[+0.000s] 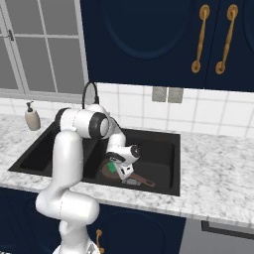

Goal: Pick the pan and sponge and place them into the sink. Then turn on the water.

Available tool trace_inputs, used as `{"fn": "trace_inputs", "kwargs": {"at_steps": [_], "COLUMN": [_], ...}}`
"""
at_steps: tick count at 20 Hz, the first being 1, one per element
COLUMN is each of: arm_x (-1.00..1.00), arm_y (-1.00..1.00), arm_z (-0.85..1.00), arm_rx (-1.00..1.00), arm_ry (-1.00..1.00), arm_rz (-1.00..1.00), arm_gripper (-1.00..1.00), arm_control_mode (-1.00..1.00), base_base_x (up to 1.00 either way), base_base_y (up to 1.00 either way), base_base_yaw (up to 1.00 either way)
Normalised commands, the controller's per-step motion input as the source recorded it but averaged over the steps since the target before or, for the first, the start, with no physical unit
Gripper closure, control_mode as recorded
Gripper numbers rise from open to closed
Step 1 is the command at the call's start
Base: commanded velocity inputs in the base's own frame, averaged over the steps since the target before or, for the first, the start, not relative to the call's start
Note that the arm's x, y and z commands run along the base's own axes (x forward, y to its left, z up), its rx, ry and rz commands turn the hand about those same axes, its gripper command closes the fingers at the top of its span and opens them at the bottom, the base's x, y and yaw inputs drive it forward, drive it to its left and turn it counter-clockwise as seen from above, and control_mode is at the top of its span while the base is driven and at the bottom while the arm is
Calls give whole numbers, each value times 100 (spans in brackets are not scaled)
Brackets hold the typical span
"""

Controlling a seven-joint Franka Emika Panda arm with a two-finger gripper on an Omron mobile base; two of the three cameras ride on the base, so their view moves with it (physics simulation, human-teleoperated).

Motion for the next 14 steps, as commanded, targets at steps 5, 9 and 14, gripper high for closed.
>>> {"fn": "trace_inputs", "kwargs": {"at_steps": [5, 9, 14], "arm_x": [26, 21, 18], "arm_y": [0, 0, 0], "arm_z": [-47, -45, -39], "arm_rx": [2, 1, 0], "arm_ry": [0, 0, 0], "arm_rz": [0, 0, 0], "arm_gripper": [100, 100, -100], "arm_control_mode": [-100, -100, -100], "base_base_x": [0, 0, 0], "base_base_y": [0, 0, 0], "base_base_yaw": [0, 0, 0]}}
